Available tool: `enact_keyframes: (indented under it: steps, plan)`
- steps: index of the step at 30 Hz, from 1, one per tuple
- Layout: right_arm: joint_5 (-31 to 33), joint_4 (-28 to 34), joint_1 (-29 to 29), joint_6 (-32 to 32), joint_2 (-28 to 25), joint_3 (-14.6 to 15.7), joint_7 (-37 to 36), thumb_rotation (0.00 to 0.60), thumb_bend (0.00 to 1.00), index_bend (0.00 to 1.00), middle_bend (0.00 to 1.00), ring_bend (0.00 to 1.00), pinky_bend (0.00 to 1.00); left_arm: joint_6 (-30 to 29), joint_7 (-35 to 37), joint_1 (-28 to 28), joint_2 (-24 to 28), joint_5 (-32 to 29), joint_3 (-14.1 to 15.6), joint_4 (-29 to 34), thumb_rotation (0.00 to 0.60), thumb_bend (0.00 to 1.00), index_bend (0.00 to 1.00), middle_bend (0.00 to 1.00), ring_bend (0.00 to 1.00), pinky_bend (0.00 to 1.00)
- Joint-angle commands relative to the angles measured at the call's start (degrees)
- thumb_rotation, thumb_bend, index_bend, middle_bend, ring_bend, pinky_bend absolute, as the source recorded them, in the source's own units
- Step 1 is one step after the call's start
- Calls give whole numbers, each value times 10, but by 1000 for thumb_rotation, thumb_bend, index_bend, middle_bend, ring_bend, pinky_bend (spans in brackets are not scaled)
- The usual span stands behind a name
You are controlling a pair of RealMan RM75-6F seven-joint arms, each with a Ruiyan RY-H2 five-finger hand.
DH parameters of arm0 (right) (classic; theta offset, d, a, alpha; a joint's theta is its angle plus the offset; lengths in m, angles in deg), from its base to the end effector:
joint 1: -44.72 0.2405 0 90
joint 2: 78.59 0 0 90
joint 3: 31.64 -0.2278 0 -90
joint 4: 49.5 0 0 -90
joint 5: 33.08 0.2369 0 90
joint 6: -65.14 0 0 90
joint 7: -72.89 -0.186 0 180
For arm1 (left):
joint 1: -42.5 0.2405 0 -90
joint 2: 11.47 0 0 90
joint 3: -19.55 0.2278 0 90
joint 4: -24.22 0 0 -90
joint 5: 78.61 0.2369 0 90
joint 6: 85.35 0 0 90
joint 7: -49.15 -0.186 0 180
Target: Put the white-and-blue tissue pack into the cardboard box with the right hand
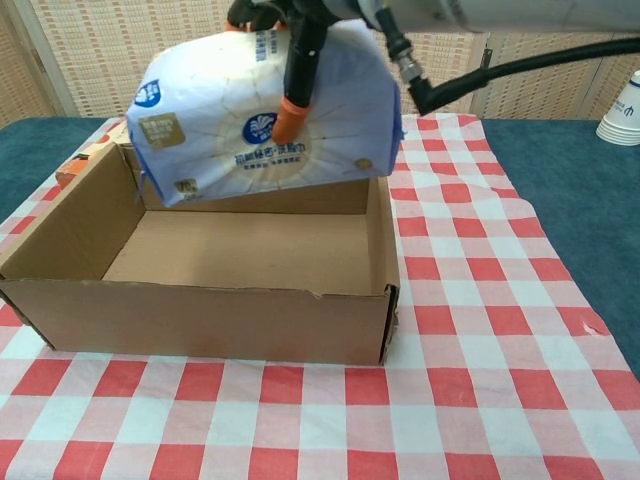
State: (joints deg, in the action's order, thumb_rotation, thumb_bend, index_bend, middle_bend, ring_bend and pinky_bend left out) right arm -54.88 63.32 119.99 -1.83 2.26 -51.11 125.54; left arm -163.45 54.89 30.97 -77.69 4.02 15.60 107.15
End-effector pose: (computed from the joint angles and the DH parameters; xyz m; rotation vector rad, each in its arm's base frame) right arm 0.0937 -0.3344 -0.0212 2.0214 -0.7271 0.9214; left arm -0.3173 0.2675 0.1200 -1.4321 -0.9108 -0.8837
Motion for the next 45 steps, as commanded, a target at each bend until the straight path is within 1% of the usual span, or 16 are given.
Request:
enact_keyframes:
  steps: [1, 7, 9, 11, 13, 15, 17, 19, 23, 28, 31, 34, 37, 39, 41, 45]
  plan:
    - [12, -56, 26, 15, 48, -1, -7, 600, 176, 409, 327, 384, 569, 0, 4, 0, 2, -1, -1, 1, 600, 197, 0, 0, 0, 68]
    - [7, -96, 31, 36, 78, 7, -30, 600, 176, 393, 327, 384, 569, -2, 14, 2, 8, 1, -1, 3, 600, 197, 0, 0, 0, 68]
    - [4, -106, 31, 44, 85, 7, -39, 600, 175, 351, 327, 358, 553, -3, 19, 3, 10, 2, 0, 4, 600, 196, 0, 0, 0, 68]
    - [4, -111, 33, 51, 88, 8, -43, 600, 112, 254, 321, 273, 459, -3, 22, 3, 11, 2, 0, 3, 600, 197, 0, 0, 0, 68]
    - [10, -113, 31, 63, 89, 4, -57, 600, 9, 96, 237, 108, 239, -1, 26, 3, 12, 2, 0, 2, 600, 197, 0, 0, 0, 68]
    - [19, -112, 29, 81, 84, -1, -73, 600, 0, 17, 119, 16, 80, 0, 28, 3, 13, 1, 0, 2, 600, 197, 0, 0, 0, 68]
    - [20, -114, 30, 87, 80, 2, -73, 600, 0, 0, 35, 0, 6, 2, 29, 3, 14, 0, 0, 2, 600, 196, 0, 0, 0, 69]
    - [11, -118, 30, 82, 80, 5, -77, 600, 0, 0, 1, 0, 0, 3, 30, 3, 15, -1, 0, 4, 600, 197, 0, 0, 0, 69]
    - [-15, -112, 20, 73, 74, 10, -93, 600, 0, 0, 0, 0, 0, 1, 26, 3, 14, 0, 0, 4, 600, 196, 0, 0, 0, 68]
    - [-40, -64, -1, 42, 29, 23, -87, 600, 0, 0, 0, 0, 0, 4, 17, 1, 11, 0, 1, 4, 600, 196, 0, 0, 0, 68]
    - [-59, -15, -23, 4, -23, 43, -67, 600, 0, 0, 0, 0, 0, 7, 10, 0, 9, -1, 1, 4, 600, 196, 0, 0, 0, 68]
    - [-101, 40, -62, -53, -85, 76, -48, 600, 0, 0, 0, 0, 0, 6, 6, 0, 6, -3, 1, 3, 600, 196, 0, 0, 0, 68]
    - [-180, 92, -128, -118, -147, 125, -60, 600, 0, 0, 0, 0, 0, 9, 3, -1, 5, -7, 0, 2, 600, 197, 0, 0, 0, 68]
    - [-243, 110, -186, -152, -186, 165, -95, 600, 0, 0, 0, 0, 0, 12, -2, -2, 3, -9, -1, 0, 600, 197, 0, 0, 0, 68]
    - [-298, 109, -238, -176, -215, 202, -135, 600, 0, 0, 0, 0, 0, 14, -6, -3, 1, -11, -1, -1, 600, 196, 0, 0, 0, 68]
    - [-396, 48, -350, -214, -251, 274, -239, 600, 0, 0, 0, 0, 0, 14, -13, -3, -2, -17, -3, -4, 600, 196, 0, 0, 0, 68]
